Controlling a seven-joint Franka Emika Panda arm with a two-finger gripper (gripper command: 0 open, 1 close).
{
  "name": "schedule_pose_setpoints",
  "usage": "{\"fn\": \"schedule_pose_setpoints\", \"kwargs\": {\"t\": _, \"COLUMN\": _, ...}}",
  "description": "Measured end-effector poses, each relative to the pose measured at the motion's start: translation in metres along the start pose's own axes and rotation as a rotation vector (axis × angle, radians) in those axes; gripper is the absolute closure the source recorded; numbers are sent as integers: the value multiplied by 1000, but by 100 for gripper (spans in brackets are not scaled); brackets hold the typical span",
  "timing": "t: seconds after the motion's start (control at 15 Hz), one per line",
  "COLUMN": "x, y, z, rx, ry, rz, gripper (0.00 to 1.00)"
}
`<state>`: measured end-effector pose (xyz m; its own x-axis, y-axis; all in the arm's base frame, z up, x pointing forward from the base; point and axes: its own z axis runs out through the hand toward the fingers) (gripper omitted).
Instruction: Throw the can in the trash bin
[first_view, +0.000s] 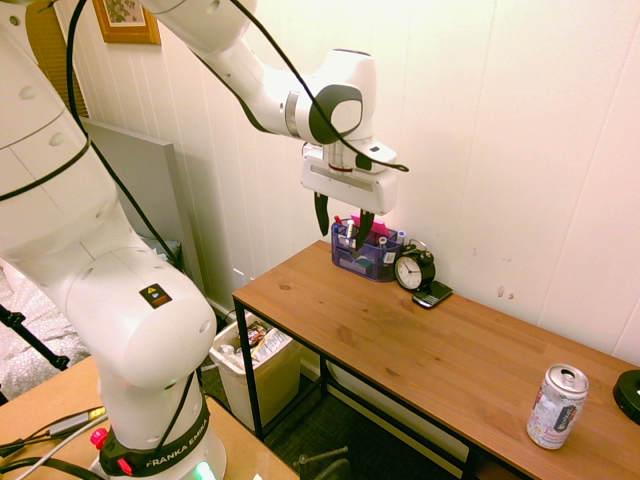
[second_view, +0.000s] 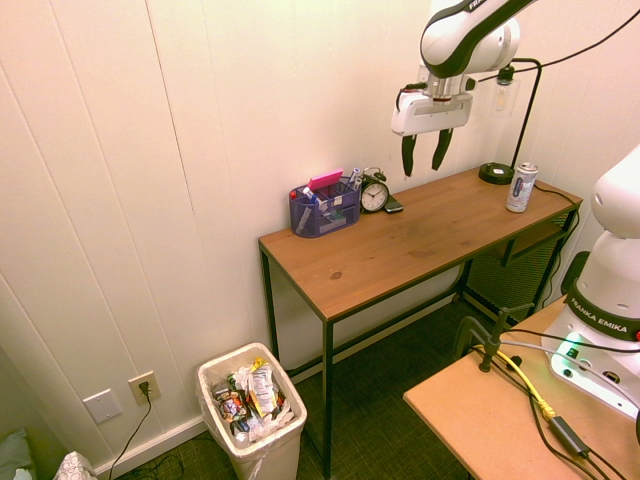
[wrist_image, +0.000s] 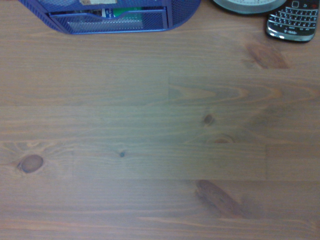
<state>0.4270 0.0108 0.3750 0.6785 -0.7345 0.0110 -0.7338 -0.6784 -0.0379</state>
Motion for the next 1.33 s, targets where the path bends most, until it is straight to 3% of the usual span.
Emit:
{"fn": "schedule_pose_setpoints", "kwargs": {"t": 0.33, "x": 20, "y": 8, "z": -3, "rx": 44, "ry": 39, "rz": 57, "gripper": 0}}
{"fn": "schedule_pose_setpoints", "kwargs": {"t": 0.8, "x": 150, "y": 104, "z": 1, "rx": 58, "ry": 57, "rz": 301, "gripper": 0}}
{"fn": "schedule_pose_setpoints", "kwargs": {"t": 1.33, "x": 261, "y": 207, "z": 22, "rx": 53, "ry": 31, "rz": 417, "gripper": 0}}
